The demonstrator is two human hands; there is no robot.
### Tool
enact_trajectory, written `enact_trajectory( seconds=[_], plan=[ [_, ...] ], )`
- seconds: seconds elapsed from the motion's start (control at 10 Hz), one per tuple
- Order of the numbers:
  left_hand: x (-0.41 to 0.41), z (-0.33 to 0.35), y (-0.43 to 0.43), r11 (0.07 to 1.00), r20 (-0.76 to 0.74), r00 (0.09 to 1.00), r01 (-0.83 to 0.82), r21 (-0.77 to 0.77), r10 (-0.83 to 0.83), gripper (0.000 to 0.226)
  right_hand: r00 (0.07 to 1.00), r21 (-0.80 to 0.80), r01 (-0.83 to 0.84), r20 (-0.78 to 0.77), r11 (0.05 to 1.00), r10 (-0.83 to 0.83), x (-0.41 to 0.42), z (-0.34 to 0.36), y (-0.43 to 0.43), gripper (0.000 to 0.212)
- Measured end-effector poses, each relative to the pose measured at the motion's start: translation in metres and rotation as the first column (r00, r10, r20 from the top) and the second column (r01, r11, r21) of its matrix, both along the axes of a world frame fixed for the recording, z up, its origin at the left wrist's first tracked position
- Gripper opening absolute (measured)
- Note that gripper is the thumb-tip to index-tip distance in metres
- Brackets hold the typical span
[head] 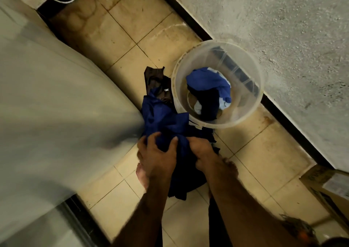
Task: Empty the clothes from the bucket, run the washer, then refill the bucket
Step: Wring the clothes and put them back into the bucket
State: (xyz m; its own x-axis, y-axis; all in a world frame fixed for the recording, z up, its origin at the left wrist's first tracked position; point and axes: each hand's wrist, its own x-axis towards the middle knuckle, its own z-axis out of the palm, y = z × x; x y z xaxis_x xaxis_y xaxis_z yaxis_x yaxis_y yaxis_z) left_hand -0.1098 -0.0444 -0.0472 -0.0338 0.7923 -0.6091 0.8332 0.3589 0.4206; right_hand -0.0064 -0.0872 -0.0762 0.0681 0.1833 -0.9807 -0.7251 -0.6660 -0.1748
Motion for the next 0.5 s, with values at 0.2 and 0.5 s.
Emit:
enact_trajectory(
  seconds=[0.2,0.5],
  plan=[
    [-0.009,-0.017,0.026,0.75,0.207,0.822,-0.343,-0.565,0.531,0.088,0.999,0.002,0.028,0.033,1.0,-0.028,-0.002,0.01,-0.001,0.025],
    [0.035,0.02,0.04,0.912,0.306,0.898,-0.197,-0.359,0.314,0.021,0.914,0.107,0.281,0.273,0.954,-0.3,0.026,-0.003,0.013,0.1]
  ],
)
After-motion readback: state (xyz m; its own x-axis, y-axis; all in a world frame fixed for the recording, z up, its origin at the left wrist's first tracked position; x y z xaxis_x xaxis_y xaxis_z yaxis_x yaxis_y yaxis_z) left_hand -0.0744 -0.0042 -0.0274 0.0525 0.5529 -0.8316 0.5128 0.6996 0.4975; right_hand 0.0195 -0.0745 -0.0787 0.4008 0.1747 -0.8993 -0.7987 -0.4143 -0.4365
